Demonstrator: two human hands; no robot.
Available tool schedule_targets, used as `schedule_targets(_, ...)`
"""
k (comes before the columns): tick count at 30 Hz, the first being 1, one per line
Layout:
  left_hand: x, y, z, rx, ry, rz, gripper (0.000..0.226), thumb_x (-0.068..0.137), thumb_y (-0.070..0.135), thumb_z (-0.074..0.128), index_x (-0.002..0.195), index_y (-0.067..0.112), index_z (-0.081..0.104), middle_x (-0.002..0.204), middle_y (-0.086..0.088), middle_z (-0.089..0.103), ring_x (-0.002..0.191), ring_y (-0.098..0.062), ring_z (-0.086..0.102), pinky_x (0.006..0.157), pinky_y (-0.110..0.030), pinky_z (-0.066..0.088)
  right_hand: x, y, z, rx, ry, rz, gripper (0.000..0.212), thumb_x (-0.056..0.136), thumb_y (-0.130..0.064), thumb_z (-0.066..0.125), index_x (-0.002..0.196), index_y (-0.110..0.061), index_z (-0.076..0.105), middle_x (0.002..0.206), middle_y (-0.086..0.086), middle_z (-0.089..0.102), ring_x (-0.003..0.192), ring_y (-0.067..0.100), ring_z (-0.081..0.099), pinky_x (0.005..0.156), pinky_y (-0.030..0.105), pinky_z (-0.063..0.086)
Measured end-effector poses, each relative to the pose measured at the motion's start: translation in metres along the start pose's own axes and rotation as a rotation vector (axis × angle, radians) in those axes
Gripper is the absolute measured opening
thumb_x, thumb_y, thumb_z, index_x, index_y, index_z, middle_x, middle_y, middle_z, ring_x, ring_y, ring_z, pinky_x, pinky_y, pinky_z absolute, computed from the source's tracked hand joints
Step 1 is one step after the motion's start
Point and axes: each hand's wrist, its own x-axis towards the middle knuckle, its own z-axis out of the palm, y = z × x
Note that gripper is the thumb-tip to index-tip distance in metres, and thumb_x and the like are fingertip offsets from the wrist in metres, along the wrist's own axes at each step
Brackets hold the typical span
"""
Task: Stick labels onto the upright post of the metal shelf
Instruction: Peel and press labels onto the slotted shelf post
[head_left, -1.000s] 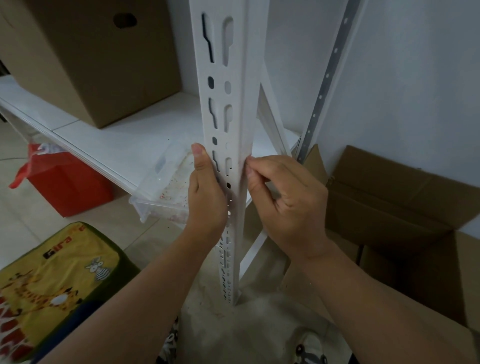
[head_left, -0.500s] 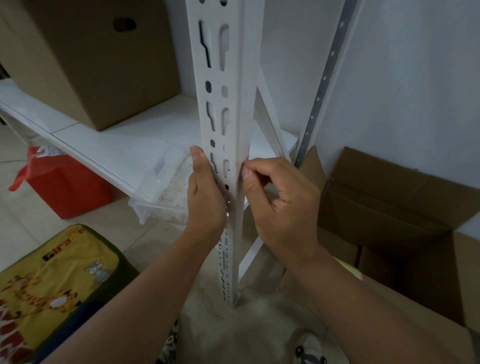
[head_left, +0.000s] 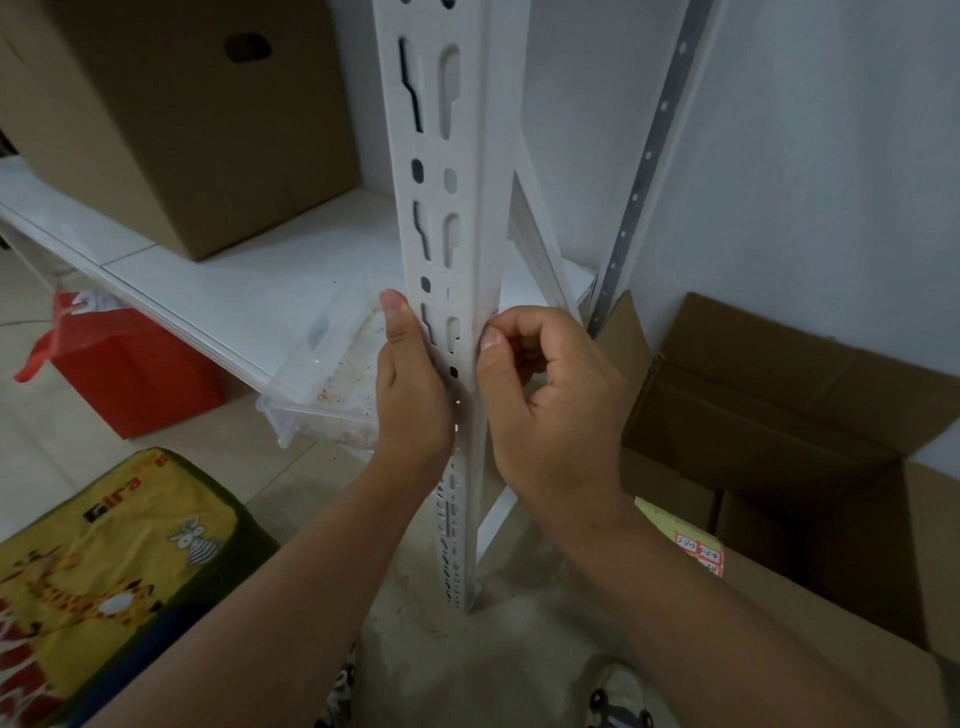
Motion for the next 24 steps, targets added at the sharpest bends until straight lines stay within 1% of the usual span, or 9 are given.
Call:
schedule_targets(3,0.000,0.001,0.000,-0.010,-0.005,0.007,0.073,0.102,0.045,0.016,0.052,0.048,0.069,0.058,0.019,0.068,0.062,0.006,0.066,0.059,-0.010,0.050,0.001,-0.002,0.002,0.017,-0.019,0.043,0.004,0.090,-0.006,0.058,0.088,-0.006,0.062,0.080,-0.001,0.060,0.073,0.010,0.057,0.063,0.014,0.048)
schedule_targets(5,-0.001,0.001,0.000,-0.015,-0.020,0.004,0.072,0.102,0.045,0.015,0.053,0.052,0.067,0.059,0.022,0.068,0.064,0.008,0.066,0.060,-0.009,0.051,0.002,-0.004,0.002,0.052,-0.041,0.089,0.004,0.090,-0.009,0.058,0.089,-0.011,0.061,0.078,-0.006,0.059,0.074,0.009,0.058,0.064,0.015,0.049)
schedule_targets(8,0.001,0.000,-0.003,-0.003,-0.045,0.008,0.071,0.101,0.047,0.015,0.053,0.051,0.068,0.059,0.021,0.067,0.062,0.009,0.065,0.057,-0.007,0.048,0.005,-0.005,-0.001,0.143,-0.085,0.194,0.007,0.088,-0.011,0.058,0.088,-0.019,0.059,0.079,-0.012,0.060,0.075,0.005,0.059,0.065,0.015,0.049)
schedule_targets(10,0.002,-0.002,-0.006,0.008,-0.054,0.006,0.071,0.100,0.048,0.016,0.054,0.049,0.069,0.059,0.020,0.067,0.061,0.009,0.064,0.056,-0.006,0.047,0.007,-0.006,-0.004,0.215,-0.114,0.257,0.012,0.088,-0.007,0.061,0.085,-0.018,0.060,0.077,-0.011,0.061,0.072,0.003,0.059,0.065,0.014,0.048)
schedule_targets(12,0.004,-0.003,-0.008,0.011,-0.060,-0.004,0.070,0.100,0.049,0.017,0.055,0.044,0.070,0.061,0.018,0.068,0.063,0.007,0.065,0.056,-0.006,0.047,0.006,-0.006,-0.007,0.257,-0.146,0.287,0.012,0.088,-0.004,0.062,0.084,-0.016,0.061,0.076,-0.007,0.062,0.071,0.005,0.060,0.066,0.014,0.048)
schedule_targets(16,0.005,-0.004,-0.009,0.016,-0.066,-0.019,0.069,0.101,0.047,0.018,0.058,0.037,0.071,0.059,0.018,0.068,0.061,0.008,0.065,0.053,-0.005,0.045,0.003,-0.007,-0.012,0.325,-0.156,0.347,0.013,0.087,-0.003,0.063,0.092,-0.015,0.062,0.085,0.001,0.067,0.080,0.015,0.065,0.074,0.024,0.055)
schedule_targets(19,0.005,-0.004,-0.009,0.015,-0.041,-0.017,0.059,0.101,0.046,0.020,0.066,0.034,0.066,0.059,0.018,0.068,0.060,0.008,0.064,0.051,-0.004,0.045,0.005,-0.009,-0.014,0.286,-0.173,0.338,0.016,0.089,-0.004,0.062,0.094,-0.019,0.063,0.085,-0.001,0.068,0.080,0.015,0.067,0.075,0.028,0.057)
schedule_targets(22,0.004,-0.004,-0.007,0.004,-0.056,-0.015,0.067,0.101,0.046,0.020,0.059,0.038,0.070,0.060,0.020,0.068,0.060,0.009,0.064,0.052,-0.004,0.045,0.006,-0.010,-0.015,0.221,-0.201,0.335,0.014,0.089,-0.010,0.063,0.093,-0.023,0.063,0.085,-0.004,0.069,0.080,0.012,0.067,0.075,0.027,0.057)
schedule_targets(24,0.004,-0.004,-0.007,0.005,-0.046,-0.009,0.067,0.102,0.046,0.020,0.059,0.038,0.070,0.060,0.020,0.068,0.060,0.009,0.064,0.052,-0.004,0.044,0.008,-0.010,-0.016,0.172,-0.232,0.311,0.012,0.089,-0.011,0.064,0.093,-0.022,0.063,0.084,-0.008,0.068,0.080,0.009,0.066,0.074,0.022,0.056)
